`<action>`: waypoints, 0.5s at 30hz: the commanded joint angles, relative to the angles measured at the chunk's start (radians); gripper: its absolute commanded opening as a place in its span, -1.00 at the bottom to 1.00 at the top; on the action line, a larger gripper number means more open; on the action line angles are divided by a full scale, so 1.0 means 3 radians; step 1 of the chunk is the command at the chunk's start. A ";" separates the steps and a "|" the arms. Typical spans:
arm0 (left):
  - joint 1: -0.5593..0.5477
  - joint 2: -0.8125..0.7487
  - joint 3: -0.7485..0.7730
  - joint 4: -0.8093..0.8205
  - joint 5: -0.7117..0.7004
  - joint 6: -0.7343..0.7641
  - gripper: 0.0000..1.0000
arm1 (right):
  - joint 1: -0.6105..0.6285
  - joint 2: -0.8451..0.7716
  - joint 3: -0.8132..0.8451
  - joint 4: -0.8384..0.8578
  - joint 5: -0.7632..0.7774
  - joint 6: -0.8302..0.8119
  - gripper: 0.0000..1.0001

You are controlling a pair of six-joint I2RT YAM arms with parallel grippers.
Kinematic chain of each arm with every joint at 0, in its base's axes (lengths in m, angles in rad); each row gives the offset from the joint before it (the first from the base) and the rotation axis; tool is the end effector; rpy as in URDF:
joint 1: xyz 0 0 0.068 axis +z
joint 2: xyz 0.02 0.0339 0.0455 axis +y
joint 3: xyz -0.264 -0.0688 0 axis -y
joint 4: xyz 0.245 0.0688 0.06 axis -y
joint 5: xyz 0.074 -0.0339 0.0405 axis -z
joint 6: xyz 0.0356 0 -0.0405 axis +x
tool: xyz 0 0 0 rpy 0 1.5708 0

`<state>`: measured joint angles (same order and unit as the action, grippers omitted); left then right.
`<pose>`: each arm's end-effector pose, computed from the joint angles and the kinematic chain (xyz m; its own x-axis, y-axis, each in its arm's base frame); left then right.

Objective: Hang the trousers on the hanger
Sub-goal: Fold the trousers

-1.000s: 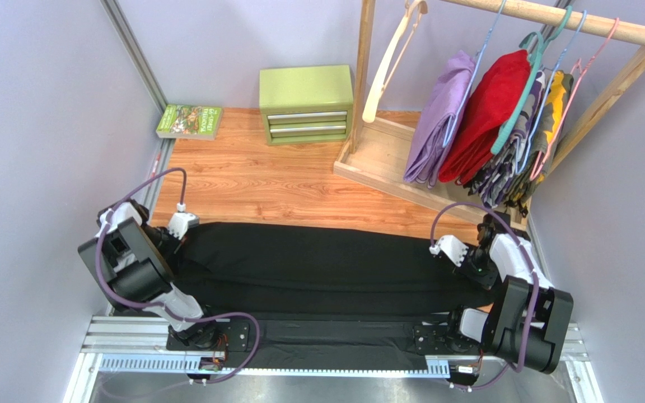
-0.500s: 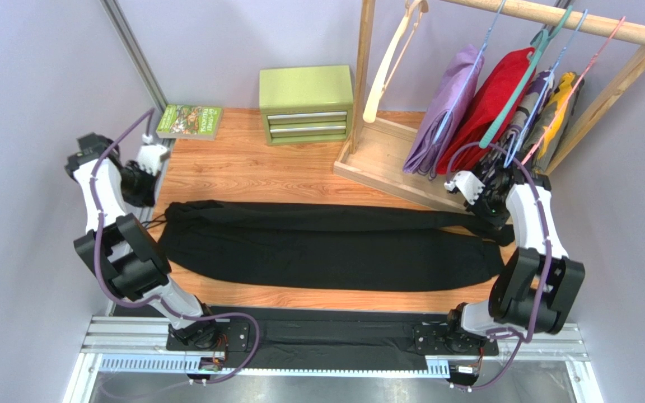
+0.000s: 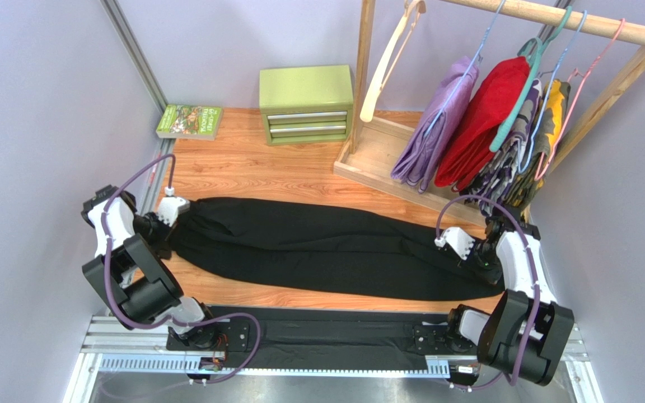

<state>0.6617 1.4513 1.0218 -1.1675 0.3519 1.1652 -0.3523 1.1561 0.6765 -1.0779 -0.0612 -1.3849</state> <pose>0.1917 0.1338 0.2208 -0.8477 0.4331 -0.3063 0.4943 0.8544 -0.1600 0.1510 -0.0532 0.1858 -0.5112 -0.8572 -0.0626 -0.8588 0.5123 -0.0018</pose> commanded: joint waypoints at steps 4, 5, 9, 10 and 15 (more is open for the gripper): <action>-0.0165 -0.0067 0.0567 0.0016 0.0888 0.0211 0.42 | -0.0012 0.0232 0.0321 0.0233 0.0081 0.0076 -1.00; -0.0201 -0.0082 0.0577 0.0041 0.0893 0.0247 0.46 | -0.0012 0.0262 0.0362 0.0223 0.0071 0.0106 -1.00; -0.0436 -0.0077 0.0603 0.0148 0.0979 0.0584 0.50 | -0.0012 0.0395 0.0480 0.0203 0.0056 0.0137 -1.00; -0.0472 -0.0057 0.0593 0.0159 0.1010 0.0661 0.50 | -0.0017 0.0411 0.0501 0.0198 0.0051 0.0142 -1.00; -0.0773 0.0086 0.0491 0.0322 0.0980 0.1075 0.49 | -0.0017 0.0523 0.0624 0.0182 0.0066 0.0168 -1.00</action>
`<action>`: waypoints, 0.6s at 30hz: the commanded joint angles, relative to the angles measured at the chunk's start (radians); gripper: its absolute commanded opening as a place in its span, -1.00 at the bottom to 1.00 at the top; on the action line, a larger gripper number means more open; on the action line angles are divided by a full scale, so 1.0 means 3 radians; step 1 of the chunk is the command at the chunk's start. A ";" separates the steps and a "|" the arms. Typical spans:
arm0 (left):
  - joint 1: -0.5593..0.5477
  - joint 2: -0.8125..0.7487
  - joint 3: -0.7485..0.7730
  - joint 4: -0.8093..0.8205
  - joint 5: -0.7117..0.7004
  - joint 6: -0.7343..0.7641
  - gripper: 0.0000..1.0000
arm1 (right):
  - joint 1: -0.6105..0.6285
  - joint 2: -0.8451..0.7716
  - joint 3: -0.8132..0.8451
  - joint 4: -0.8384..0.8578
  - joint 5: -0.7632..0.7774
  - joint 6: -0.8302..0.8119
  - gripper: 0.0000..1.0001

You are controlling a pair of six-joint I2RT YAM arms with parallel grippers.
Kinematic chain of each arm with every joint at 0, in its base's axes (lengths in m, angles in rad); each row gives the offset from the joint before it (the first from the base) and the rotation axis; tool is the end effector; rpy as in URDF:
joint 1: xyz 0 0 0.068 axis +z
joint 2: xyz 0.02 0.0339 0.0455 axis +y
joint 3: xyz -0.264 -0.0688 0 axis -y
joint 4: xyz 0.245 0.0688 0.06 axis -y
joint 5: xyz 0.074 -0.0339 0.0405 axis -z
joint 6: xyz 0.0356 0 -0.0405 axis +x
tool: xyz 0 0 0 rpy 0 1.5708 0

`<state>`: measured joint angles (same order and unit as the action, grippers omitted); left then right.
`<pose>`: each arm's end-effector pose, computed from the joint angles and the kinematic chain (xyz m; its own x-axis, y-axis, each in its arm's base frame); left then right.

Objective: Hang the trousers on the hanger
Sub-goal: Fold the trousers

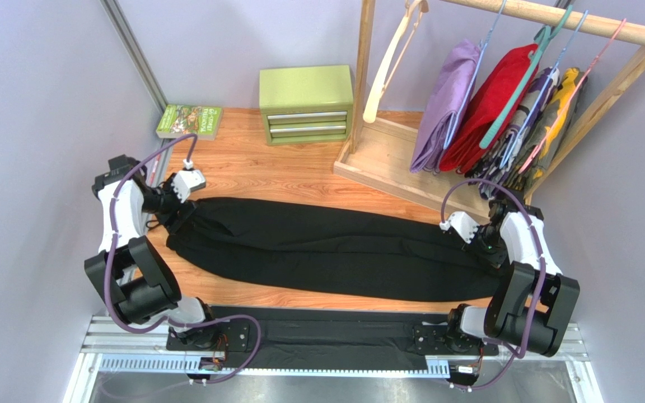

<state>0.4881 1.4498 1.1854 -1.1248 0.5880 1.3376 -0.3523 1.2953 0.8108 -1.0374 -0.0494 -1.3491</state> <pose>0.2380 0.1040 0.2675 -0.4943 0.6541 -0.5725 0.7755 0.6294 0.0496 0.1867 -0.0668 0.1971 -0.5401 -0.8395 -0.0589 -0.8392 0.5425 -0.0368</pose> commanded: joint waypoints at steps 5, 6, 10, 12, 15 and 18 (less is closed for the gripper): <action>-0.0389 0.0291 -0.0091 0.0150 0.0080 0.0730 0.49 | -0.0012 0.0110 0.0227 0.0032 0.0047 0.0059 -1.00; -0.0445 0.0306 -0.0136 0.0139 -0.0006 0.0822 0.49 | -0.0017 0.0126 0.0247 0.0027 0.0047 0.0059 -1.00; -0.0528 0.0352 -0.0290 0.0297 -0.0140 0.0900 0.49 | -0.0012 0.0192 0.0293 0.0027 0.0067 0.0074 -1.00; -0.0548 0.0383 -0.0351 0.0369 -0.0201 0.0936 0.49 | -0.0012 0.0218 0.0309 0.0022 0.0073 0.0094 -1.00; -0.0574 0.0470 -0.0418 0.0456 -0.0298 0.0982 0.44 | -0.0012 0.0269 0.0355 0.0007 0.0057 0.0140 -1.00; -0.0599 0.0384 -0.0571 0.0797 -0.0385 0.0900 0.14 | -0.0007 0.0320 0.0452 -0.0054 0.0032 0.0191 -0.99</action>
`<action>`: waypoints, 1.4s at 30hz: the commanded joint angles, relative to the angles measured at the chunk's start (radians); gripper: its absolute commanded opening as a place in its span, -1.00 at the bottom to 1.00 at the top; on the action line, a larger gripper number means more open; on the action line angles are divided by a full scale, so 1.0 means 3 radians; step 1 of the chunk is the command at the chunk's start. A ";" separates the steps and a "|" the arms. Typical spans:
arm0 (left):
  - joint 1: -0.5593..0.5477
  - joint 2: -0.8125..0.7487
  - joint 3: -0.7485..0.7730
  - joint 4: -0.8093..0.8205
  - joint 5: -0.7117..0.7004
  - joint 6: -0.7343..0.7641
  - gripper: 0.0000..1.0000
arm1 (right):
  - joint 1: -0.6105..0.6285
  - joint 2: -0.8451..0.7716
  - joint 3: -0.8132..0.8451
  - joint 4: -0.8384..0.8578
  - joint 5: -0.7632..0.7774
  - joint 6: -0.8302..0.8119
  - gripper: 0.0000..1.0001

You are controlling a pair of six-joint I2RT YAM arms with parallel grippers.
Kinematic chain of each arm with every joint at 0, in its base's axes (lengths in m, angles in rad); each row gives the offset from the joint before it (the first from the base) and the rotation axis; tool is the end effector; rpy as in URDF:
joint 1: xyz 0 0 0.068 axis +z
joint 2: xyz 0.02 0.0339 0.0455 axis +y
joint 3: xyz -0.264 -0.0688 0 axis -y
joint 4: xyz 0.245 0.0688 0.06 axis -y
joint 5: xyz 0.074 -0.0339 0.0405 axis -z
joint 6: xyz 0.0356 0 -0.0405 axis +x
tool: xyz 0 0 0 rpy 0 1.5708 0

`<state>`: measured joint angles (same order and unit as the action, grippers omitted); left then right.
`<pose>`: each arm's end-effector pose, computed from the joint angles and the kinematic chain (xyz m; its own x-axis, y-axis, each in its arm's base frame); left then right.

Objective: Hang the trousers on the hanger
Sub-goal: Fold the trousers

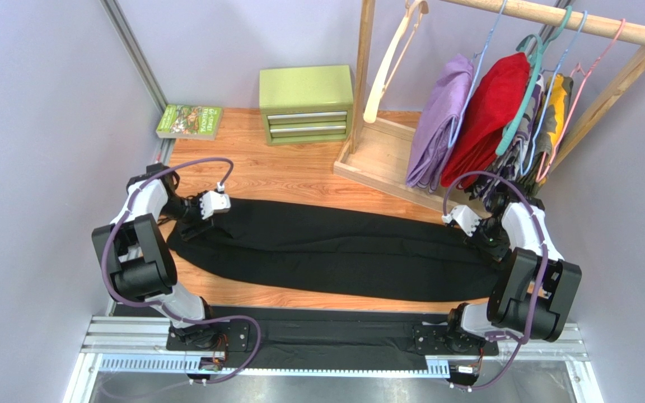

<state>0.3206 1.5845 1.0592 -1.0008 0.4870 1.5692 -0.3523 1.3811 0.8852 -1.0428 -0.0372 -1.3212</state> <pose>0.2619 0.0694 0.2012 -0.2602 0.8448 -0.4676 0.9477 0.3162 0.0439 0.2049 -0.0739 0.1994 -0.5648 -0.8241 -0.0439 -0.8241 0.5660 -0.0219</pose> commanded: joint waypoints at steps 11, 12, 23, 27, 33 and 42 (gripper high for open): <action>-0.0036 -0.0291 0.0231 0.0601 0.0054 -0.0479 -1.00 | -0.0012 0.0095 0.0689 -0.0103 -0.0065 0.0186 -1.00; -0.0031 -0.0301 0.0309 0.0555 0.0074 -0.0501 -1.00 | -0.0017 0.0080 0.0756 -0.0134 -0.0065 0.0181 -1.00; 0.0270 -0.0899 0.0699 -0.0190 0.0422 -0.0338 -1.00 | -0.0237 -0.0615 0.0972 -0.0737 -0.0203 -0.0284 -1.00; 0.0490 -0.1262 0.0270 -0.0473 0.0392 0.0183 -1.00 | -0.0395 -0.0922 0.0389 -0.0661 -0.0147 -0.0636 -1.00; 0.0598 -0.1222 -0.0758 -0.0102 -0.0063 0.0491 -1.00 | -0.0452 -0.1168 -0.0714 0.0002 0.0057 -0.1000 -1.00; 0.0598 -0.0470 -0.1143 0.0692 -0.0616 0.0067 -1.00 | -0.0360 -0.0622 -0.0860 0.0500 0.0206 -0.0797 -1.00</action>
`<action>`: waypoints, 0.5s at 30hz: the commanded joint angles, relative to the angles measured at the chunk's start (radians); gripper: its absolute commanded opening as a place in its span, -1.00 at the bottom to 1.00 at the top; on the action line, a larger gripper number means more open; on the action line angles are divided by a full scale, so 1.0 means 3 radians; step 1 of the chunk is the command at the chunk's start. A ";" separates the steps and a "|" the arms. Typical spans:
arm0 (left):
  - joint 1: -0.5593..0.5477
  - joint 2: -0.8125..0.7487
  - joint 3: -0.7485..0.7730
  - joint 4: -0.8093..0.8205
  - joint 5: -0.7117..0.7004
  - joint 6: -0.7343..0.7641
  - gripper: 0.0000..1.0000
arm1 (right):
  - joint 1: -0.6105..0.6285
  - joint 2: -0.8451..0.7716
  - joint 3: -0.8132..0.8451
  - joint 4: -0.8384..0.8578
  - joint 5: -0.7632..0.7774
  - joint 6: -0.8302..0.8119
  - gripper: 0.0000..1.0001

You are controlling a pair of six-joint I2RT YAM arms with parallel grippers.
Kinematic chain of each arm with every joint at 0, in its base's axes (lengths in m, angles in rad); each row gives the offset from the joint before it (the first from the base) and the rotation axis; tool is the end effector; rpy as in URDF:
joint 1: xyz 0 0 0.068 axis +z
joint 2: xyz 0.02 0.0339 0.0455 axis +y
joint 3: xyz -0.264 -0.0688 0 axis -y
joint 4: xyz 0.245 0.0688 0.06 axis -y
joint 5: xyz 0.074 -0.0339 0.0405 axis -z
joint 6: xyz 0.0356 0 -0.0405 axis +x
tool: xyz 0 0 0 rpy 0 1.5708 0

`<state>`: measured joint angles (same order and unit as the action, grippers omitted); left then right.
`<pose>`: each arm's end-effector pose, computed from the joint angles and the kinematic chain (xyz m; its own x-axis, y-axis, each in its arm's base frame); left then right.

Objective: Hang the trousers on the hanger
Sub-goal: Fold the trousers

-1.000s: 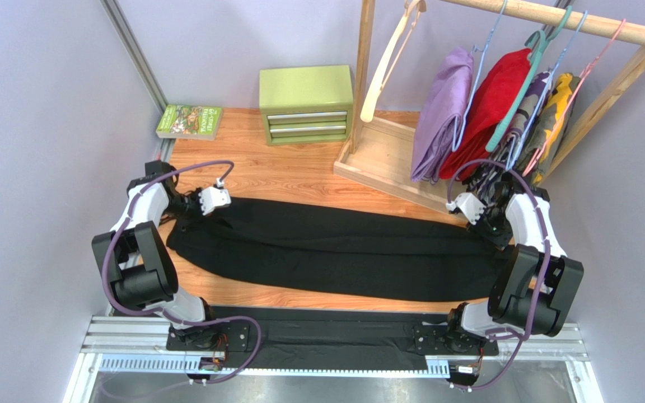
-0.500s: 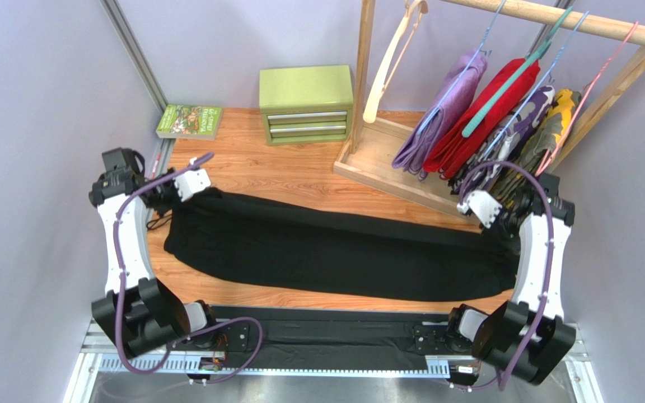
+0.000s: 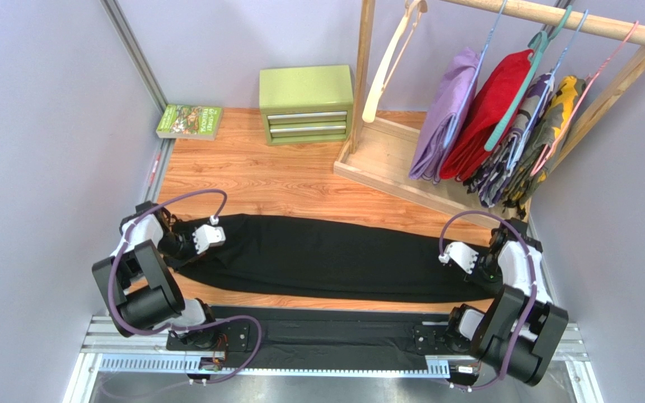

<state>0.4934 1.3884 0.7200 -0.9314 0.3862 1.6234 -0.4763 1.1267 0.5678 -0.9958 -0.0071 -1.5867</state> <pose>0.1812 0.0822 0.1614 -0.4015 0.8345 -0.3775 0.9027 0.4301 -0.0092 0.1315 -0.0676 0.1633 -0.4442 -0.8959 -0.0068 -0.8958 0.4442 -0.0162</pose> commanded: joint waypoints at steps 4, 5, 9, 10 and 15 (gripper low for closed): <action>0.0017 0.0143 0.0151 0.0461 -0.0082 -0.0348 -1.00 | 0.0100 0.0386 0.0550 0.0231 -0.0037 0.0268 -1.00; 0.0017 0.0128 0.0278 0.0441 -0.0045 -0.0400 -1.00 | 0.0110 0.0401 0.0607 0.0155 -0.0058 0.0319 -1.00; 0.0022 0.0168 0.0881 0.0109 0.0123 -0.0640 -1.00 | 0.0135 0.0391 0.0878 -0.0116 -0.0155 0.0375 -1.00; 0.0022 0.0168 0.1136 -0.0069 0.0169 -0.0681 -1.00 | 0.0135 0.0330 0.0909 -0.0172 -0.0161 0.0370 -1.00; 0.0037 -0.0072 0.1343 -0.0632 0.0170 -0.0447 -1.00 | 0.0130 0.0069 0.0920 -0.0377 -0.0242 0.0253 -1.00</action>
<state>0.4904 1.4372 1.0878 -1.0061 0.4534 1.4414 -0.4320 1.2209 0.8238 -1.0664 -0.1028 -1.4887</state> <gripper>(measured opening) 0.006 0.010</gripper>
